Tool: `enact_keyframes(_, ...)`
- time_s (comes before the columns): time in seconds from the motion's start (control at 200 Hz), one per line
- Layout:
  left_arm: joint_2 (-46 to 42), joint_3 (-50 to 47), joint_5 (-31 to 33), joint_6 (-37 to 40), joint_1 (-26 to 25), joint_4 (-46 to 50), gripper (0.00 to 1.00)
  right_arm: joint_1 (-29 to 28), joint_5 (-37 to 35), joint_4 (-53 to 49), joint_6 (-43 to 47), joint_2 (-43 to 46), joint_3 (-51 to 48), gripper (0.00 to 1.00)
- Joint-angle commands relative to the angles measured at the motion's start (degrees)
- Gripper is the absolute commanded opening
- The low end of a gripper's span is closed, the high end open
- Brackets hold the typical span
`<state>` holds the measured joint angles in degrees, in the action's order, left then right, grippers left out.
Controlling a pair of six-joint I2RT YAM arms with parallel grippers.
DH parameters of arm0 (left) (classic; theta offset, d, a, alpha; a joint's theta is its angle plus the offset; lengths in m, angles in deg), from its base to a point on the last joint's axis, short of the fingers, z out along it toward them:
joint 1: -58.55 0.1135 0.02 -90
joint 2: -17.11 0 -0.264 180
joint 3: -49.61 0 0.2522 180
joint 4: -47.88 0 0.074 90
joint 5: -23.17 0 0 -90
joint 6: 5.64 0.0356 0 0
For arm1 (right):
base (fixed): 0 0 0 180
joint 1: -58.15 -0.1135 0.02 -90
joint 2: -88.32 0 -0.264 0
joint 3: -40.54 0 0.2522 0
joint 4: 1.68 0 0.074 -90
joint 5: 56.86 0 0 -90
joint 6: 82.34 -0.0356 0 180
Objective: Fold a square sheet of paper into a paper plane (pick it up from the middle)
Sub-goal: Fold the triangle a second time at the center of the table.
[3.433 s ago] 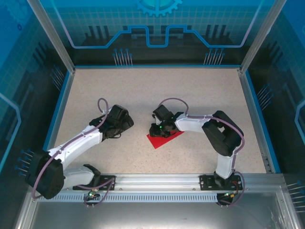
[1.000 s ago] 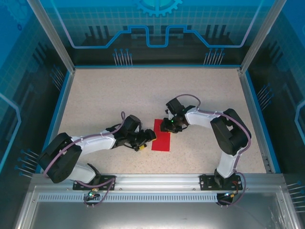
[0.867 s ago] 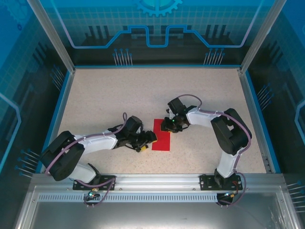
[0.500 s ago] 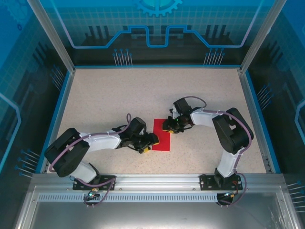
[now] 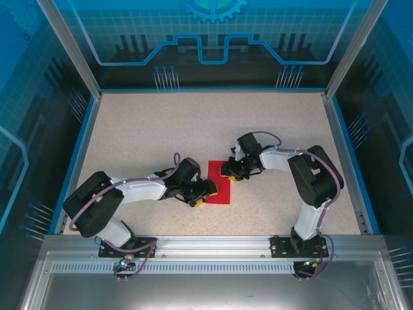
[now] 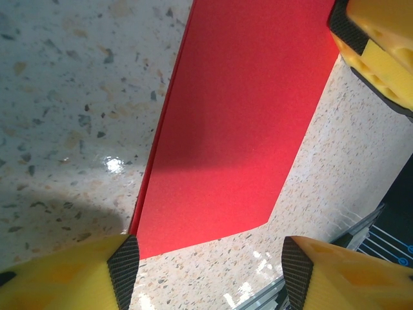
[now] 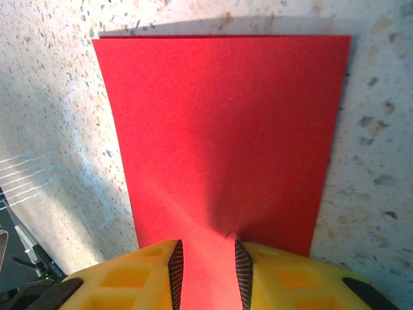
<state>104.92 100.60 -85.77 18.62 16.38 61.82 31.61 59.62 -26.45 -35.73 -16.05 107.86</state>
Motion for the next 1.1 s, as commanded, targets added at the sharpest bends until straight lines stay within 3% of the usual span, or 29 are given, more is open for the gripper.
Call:
enact_keyframes(0.0,0.8,1.5,-0.1,0.1,-0.6,2.7,0.64,1.2,-2.4,-1.3,-1.1,-3.0,-2.0,0.31)
enact_keyframes(0.665,2.8,3.2,-0.2,1.1,-1.8,2.1,0.62,2.2,-1.5,-0.8,-1.4,-3.9,-2.6,0.30)
enact_keyframes(1.095,-0.6,2.0,-0.5,1.5,-1.8,-1.6,0.55,2.1,-1.3,-1.1,-1.0,-4.1,-2.2,0.30)
